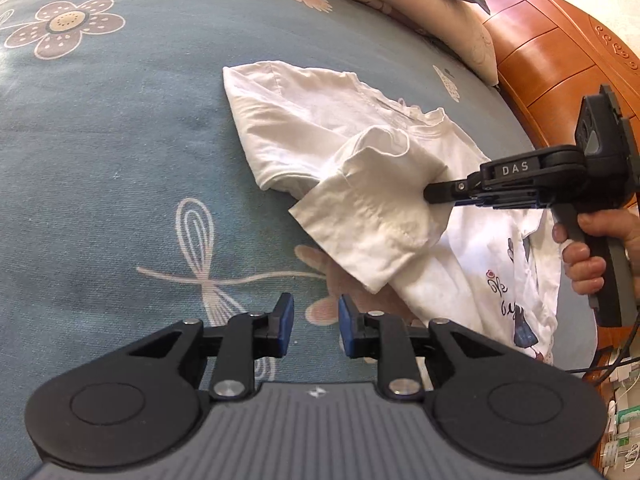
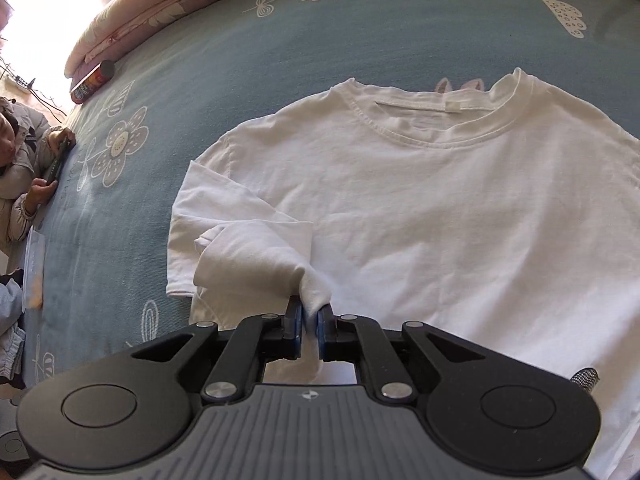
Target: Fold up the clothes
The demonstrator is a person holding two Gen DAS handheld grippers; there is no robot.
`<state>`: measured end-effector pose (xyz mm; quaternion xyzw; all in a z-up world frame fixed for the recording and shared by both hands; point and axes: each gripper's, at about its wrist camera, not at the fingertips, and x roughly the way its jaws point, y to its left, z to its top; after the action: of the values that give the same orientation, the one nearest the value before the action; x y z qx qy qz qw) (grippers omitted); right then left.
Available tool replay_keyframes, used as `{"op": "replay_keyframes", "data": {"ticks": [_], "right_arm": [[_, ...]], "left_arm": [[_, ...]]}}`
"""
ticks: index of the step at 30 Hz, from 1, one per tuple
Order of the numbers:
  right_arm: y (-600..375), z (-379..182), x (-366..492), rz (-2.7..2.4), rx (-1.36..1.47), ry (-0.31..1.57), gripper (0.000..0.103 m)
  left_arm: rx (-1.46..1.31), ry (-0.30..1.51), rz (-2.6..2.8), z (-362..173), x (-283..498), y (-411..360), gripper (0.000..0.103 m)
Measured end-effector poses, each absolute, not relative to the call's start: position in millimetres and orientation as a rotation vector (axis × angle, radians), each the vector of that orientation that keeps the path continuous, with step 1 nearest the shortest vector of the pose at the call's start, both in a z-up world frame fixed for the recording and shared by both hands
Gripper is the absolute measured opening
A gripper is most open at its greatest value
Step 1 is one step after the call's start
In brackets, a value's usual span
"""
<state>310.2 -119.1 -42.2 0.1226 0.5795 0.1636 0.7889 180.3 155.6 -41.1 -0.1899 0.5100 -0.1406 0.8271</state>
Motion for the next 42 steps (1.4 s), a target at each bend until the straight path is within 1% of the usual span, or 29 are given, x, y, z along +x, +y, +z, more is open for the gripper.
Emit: {"op": "replay_keyframes", "data": {"ticks": [2, 5, 7, 10, 11, 17, 19, 22, 25, 27, 32, 35, 42], "right_arm": [[-124, -47, 308, 0.351, 0.27, 1.253, 0.014], [-129, -51, 304, 0.356, 0.273, 1.253, 0.015], [-132, -53, 303, 0.364, 0.292, 1.257, 0.019], [-137, -55, 302, 0.384, 0.298, 1.255, 0.026], [-139, -55, 301, 0.391, 0.299, 1.252, 0.026], [-149, -55, 299, 0.419, 0.316, 1.243, 0.03], [-150, -57, 298, 0.428, 0.312, 1.245, 0.032], [-153, -60, 297, 0.433, 0.316, 1.253, 0.032], [-155, -63, 295, 0.439, 0.317, 1.263, 0.033], [-156, -64, 294, 0.445, 0.305, 1.272, 0.034], [-160, -68, 287, 0.457, 0.251, 1.294, 0.037], [-163, -74, 283, 0.458, 0.254, 1.307, 0.038], [-163, -82, 281, 0.441, 0.273, 1.317, 0.04]], "left_arm": [[-0.5, 1.091, -0.296, -52, 189, 155, 0.029], [-0.675, 1.103, -0.28, -70, 198, 155, 0.029], [-0.777, 1.106, -0.259, -83, 199, 158, 0.031], [-0.885, 1.096, -0.252, -99, 199, 159, 0.037], [-0.904, 1.094, -0.26, -104, 200, 158, 0.042], [-1.135, 0.994, -0.258, -131, 205, 164, 0.042], [-1.178, 0.962, -0.249, -138, 208, 165, 0.042], [-1.224, 0.894, -0.245, -144, 212, 169, 0.042], [-1.245, 0.861, -0.247, -145, 218, 170, 0.038], [-1.222, 0.863, -0.271, -141, 218, 169, 0.038], [-1.111, 0.83, -0.338, -111, 210, 170, 0.035], [-1.078, 0.797, -0.36, -99, 210, 173, 0.035], [-0.957, 0.808, -0.364, -98, 236, 164, 0.035]]}}
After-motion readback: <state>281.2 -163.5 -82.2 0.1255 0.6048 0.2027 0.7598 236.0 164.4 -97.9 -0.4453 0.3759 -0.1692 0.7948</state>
